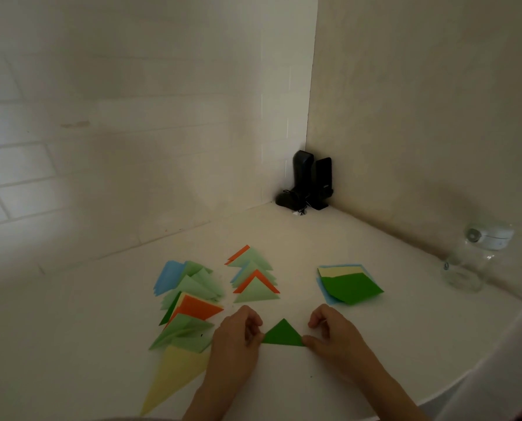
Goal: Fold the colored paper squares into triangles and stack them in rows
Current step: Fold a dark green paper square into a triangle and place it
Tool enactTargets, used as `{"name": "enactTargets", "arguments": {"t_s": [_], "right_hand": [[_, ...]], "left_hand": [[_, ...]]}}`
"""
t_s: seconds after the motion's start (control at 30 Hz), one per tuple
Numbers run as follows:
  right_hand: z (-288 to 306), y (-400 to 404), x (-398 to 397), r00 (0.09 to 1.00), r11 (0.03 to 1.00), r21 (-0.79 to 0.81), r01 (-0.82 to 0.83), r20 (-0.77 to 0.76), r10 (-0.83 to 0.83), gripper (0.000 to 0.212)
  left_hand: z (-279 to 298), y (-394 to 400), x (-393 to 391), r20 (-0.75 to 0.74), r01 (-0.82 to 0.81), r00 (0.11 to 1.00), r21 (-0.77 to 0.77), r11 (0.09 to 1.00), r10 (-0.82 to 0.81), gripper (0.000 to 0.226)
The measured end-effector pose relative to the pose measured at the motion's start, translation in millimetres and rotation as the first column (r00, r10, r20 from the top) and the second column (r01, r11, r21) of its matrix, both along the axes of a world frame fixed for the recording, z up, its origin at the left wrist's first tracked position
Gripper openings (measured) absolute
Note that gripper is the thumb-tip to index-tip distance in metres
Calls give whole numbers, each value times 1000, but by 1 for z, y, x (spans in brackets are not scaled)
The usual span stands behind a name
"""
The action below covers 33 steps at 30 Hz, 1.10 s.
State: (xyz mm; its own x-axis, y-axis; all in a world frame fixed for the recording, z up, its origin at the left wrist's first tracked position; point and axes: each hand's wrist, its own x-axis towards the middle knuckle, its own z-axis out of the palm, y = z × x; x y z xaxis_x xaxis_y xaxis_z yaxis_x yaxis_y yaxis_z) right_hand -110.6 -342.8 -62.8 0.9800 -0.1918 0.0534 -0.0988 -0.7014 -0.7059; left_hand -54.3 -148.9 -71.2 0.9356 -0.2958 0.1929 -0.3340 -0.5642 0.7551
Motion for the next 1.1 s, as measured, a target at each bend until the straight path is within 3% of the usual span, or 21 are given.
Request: {"name": "enactTargets", "arguments": {"t_s": [0.1,0.2,0.27,0.4,0.53,0.63,0.77,0.93,1.1], "right_hand": [[0,3,-3,1000,999,-33,11,16,-11,30],[-2,8,-5,999,994,-102,26,48,-21,31],[-3,10,-6,997,990,-137,35,67,-26,29],[-4,12,-8,996,983,-175,61,81,-48,34],[-4,12,-9,992,989,-128,73,110,-60,32],[1,2,-10,963,984,7,179,206,-177,21],[2,-35,-5,862,900,-197,389,423,-280,24],[-6,-64,5,917,839,-378,390,244,-316,36],[-6,-61,10,887,814,-366,451,285,-364,11]], "left_hand": [[0,-2,-5,81,-51,996,58,997,46,30],[-1,-14,-13,334,-118,942,233,965,34,23],[6,-27,-21,309,-141,950,308,941,41,16],[14,-39,-26,184,-125,982,451,884,45,39],[15,-36,-15,11,-29,1000,273,962,27,35],[12,-29,-10,24,-17,1000,168,986,13,20],[11,-15,0,126,-77,990,81,994,67,17],[11,-5,27,212,-163,968,115,980,136,19],[10,-4,45,327,-197,938,227,954,116,11]]}}
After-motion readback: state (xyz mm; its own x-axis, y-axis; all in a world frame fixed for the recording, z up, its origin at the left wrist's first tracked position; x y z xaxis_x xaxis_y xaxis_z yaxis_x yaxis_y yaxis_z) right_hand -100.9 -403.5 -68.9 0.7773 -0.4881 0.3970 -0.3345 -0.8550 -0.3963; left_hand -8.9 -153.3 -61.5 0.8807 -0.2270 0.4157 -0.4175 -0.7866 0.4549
